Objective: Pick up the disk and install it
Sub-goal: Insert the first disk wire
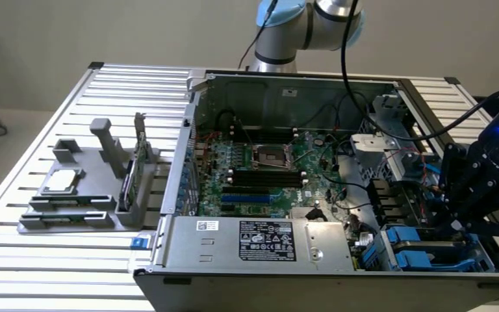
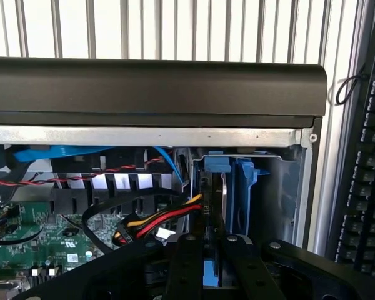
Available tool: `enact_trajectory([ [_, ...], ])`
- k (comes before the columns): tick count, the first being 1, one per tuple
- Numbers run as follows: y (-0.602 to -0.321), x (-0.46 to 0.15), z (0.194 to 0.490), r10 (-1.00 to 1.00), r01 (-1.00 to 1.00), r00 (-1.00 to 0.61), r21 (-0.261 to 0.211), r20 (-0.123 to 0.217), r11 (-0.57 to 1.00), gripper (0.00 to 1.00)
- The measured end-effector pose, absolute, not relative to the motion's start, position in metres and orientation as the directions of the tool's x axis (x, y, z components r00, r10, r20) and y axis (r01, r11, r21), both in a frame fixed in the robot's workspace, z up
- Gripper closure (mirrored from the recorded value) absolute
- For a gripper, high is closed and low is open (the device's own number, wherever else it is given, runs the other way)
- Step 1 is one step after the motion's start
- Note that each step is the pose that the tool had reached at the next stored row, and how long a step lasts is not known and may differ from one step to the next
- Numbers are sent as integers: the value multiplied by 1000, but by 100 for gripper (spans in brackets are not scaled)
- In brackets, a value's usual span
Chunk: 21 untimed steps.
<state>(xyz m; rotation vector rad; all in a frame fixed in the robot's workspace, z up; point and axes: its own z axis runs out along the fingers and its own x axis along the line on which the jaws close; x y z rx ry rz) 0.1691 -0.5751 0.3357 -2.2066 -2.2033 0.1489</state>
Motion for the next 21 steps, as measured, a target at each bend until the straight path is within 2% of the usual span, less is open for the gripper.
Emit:
enact_trajectory([
  [21,-578,170,336,998,995,22,-92,-54,-27,84],
])
